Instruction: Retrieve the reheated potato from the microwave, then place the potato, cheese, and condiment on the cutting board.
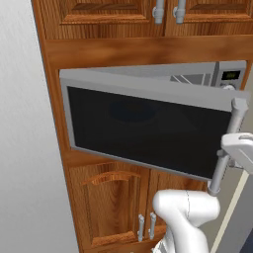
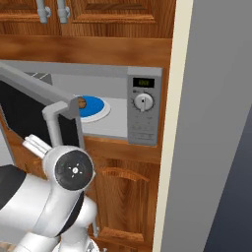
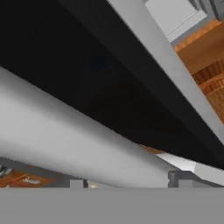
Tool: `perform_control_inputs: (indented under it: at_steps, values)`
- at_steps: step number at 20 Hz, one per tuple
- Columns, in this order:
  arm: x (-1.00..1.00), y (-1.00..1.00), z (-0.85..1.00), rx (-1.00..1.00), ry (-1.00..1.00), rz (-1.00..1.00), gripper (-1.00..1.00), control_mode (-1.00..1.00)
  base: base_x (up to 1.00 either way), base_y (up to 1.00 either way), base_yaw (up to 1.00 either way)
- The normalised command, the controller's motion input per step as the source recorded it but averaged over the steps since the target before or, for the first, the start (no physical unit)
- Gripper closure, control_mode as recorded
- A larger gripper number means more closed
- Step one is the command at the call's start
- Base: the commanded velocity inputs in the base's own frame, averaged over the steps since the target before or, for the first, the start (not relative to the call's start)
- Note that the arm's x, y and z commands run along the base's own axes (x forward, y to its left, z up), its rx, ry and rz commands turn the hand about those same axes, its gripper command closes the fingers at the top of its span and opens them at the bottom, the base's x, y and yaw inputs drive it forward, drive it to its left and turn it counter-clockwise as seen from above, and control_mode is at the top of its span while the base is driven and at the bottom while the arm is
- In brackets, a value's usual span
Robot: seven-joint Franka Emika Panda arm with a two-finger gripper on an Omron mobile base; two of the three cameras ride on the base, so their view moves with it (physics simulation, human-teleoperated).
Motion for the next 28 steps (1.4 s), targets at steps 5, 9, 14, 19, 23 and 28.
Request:
perform_control_inputs:
  at_steps: [5,9,14,19,23,28]
  values:
    - [-0.16,0.08,0.0,0.2,0.01,0.0,1.0,-1.0,0.0,0.0,0.0]
    - [-0.34,-0.34,0.0,0.19,0.01,0.0,-1.0,-1.0,0.0,0.0,0.0]
    - [-0.49,-0.44,-0.01,0.21,0.0,-0.01,-1.0,-1.0,0.0,0.0,0.0]
    - [0.07,-0.39,0.0,0.11,0.09,-0.23,-1.0,-1.0,0.0,0.0,0.0]
    - [0.38,-0.27,0.0,0.1,0.13,-0.16,-1.0,-1.0,0.0,0.0,0.0]
    - [0.41,-0.18,0.0,0.17,0.09,-0.03,-1.0,-1.0,0.0,0.0,0.0]
